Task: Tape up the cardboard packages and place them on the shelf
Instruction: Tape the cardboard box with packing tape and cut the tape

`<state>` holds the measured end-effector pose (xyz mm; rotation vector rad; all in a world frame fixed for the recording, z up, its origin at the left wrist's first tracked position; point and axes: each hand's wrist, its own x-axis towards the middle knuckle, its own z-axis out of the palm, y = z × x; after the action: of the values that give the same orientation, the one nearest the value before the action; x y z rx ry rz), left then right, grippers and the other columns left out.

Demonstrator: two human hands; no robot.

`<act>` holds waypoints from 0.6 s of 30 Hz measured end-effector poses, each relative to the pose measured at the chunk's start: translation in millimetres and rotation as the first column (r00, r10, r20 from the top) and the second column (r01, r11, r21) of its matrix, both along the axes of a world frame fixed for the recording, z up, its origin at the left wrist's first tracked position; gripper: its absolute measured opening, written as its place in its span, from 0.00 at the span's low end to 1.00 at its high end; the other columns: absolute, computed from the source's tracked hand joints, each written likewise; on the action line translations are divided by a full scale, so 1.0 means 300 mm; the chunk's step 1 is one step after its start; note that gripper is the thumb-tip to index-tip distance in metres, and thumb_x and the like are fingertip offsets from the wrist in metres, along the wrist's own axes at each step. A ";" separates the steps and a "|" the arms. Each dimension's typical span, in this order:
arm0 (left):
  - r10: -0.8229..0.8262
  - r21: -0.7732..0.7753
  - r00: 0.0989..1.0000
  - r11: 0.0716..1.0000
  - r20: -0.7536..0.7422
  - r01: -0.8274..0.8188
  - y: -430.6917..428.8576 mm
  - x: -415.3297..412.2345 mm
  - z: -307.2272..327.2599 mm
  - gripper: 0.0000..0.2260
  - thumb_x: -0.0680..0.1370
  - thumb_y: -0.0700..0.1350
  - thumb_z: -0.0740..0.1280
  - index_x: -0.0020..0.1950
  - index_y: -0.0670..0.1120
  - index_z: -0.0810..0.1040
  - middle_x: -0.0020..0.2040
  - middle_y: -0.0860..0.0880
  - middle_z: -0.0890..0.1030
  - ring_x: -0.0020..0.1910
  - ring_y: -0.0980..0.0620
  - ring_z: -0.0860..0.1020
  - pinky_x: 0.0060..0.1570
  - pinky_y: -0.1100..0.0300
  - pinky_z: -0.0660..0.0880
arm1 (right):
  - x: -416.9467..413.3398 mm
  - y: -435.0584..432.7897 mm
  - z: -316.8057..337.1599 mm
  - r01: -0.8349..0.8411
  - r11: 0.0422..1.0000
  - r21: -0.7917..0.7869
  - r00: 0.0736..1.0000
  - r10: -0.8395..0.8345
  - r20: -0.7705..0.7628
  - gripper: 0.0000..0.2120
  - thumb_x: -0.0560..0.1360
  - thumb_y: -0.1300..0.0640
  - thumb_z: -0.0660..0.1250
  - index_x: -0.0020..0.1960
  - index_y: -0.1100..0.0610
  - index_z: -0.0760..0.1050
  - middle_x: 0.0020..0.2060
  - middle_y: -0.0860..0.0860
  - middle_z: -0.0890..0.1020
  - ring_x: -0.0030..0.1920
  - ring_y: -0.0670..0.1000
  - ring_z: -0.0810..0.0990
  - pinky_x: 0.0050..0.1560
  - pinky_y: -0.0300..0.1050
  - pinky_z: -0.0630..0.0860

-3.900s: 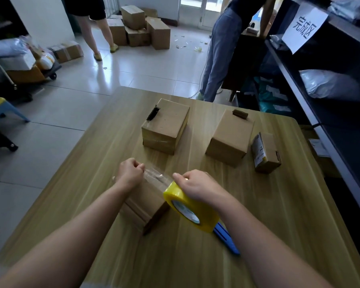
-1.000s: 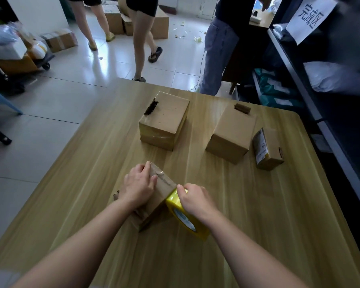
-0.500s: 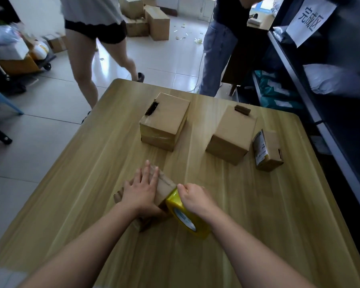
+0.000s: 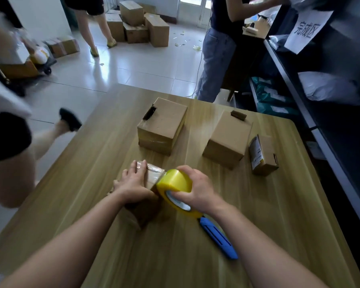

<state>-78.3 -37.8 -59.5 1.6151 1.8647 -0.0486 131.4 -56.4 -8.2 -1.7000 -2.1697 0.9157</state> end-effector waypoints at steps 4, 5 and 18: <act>0.070 -0.065 0.976 0.996 0.209 -0.058 0.032 -0.020 0.011 0.56 0.61 0.57 0.78 0.79 0.56 0.45 0.80 0.50 0.45 0.77 0.42 0.47 0.73 0.44 0.52 | -0.037 0.053 0.104 -0.063 0.998 -0.026 0.989 0.066 0.132 0.31 0.71 0.43 0.72 0.70 0.44 0.65 0.57 0.51 0.77 0.56 0.55 0.76 0.52 0.47 0.74; 0.111 -0.109 0.945 0.991 0.308 -0.081 0.035 -0.030 0.008 0.60 0.56 0.58 0.78 0.79 0.55 0.46 0.80 0.49 0.47 0.77 0.43 0.50 0.74 0.46 0.54 | -0.049 0.066 0.126 -0.066 0.996 -0.067 0.983 0.076 0.166 0.30 0.70 0.43 0.72 0.68 0.45 0.64 0.55 0.51 0.76 0.54 0.55 0.76 0.49 0.46 0.73; 0.462 -0.449 0.543 0.878 0.701 -0.167 0.008 -0.164 -0.029 0.60 0.49 0.48 0.81 0.77 0.62 0.54 0.72 0.43 0.66 0.56 0.41 0.77 0.42 0.51 0.80 | -0.035 0.054 0.107 -0.185 0.967 -0.176 0.951 0.222 0.215 0.34 0.71 0.43 0.71 0.71 0.43 0.59 0.57 0.53 0.78 0.54 0.55 0.76 0.51 0.49 0.74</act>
<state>-127.5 -35.3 -68.1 0.7902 1.2850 0.4399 120.8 -40.2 23.7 -1.7549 -2.5287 1.0026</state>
